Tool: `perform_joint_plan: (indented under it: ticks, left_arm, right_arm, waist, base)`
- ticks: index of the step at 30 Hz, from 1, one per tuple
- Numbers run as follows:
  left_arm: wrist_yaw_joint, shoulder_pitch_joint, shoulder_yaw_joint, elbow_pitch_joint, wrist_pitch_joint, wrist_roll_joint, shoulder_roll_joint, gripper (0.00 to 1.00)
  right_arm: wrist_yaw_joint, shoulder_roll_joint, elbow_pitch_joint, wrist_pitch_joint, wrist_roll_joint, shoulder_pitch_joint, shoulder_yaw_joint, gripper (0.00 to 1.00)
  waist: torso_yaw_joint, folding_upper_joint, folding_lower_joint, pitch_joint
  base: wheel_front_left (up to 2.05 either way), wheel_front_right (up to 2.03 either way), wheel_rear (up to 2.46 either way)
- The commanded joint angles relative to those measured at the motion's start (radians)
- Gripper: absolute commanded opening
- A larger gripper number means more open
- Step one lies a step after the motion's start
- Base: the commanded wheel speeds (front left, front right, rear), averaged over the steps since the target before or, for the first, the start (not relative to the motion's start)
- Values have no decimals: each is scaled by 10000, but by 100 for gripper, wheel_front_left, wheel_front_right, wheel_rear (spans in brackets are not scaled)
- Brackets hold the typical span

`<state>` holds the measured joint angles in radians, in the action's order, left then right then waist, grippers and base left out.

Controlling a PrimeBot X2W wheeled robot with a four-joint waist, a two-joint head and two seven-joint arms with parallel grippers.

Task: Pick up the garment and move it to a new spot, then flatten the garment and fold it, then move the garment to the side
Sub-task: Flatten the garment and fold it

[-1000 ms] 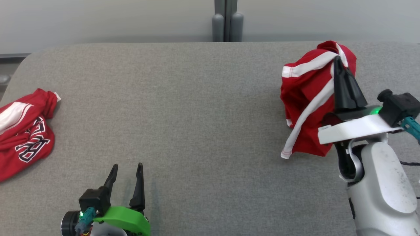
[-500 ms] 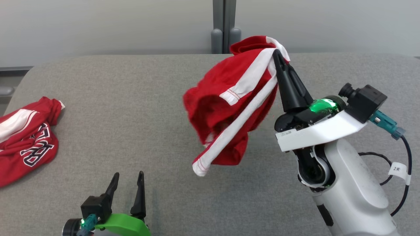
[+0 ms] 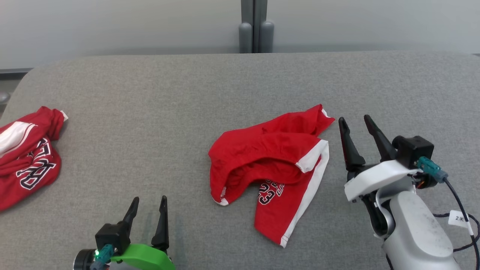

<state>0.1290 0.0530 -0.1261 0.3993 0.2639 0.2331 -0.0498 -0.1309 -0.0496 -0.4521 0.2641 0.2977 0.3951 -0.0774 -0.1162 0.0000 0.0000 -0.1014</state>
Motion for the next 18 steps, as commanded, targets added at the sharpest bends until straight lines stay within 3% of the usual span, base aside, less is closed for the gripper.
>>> perform_joint_plan:
  ticks: [1, 6, 18]
  left_arm:
    - [16, 69, 28, 17, 9, -33, -25, 100]
    - [17, 50, -43, 21, 9, -52, -25, 100]
    - [17, 319, -206, -35, 9, 47, -25, 100]
  right_arm:
    - [3, -32, 17, 6, -131, -281, -46, 100]
    - [3, -28, -53, 6, -664, -954, -716, 100]
    - [6, -36, -895, 6, -74, -667, -2454, 100]
  waist:
    - [57, 0, 0, 31]
    - [155, 0, 0, 89]
    - [-57, 0, 0, -313]
  base:
    - [0, 0, 0]
    - [0, 0, 0]
    - [0, 0, 0]
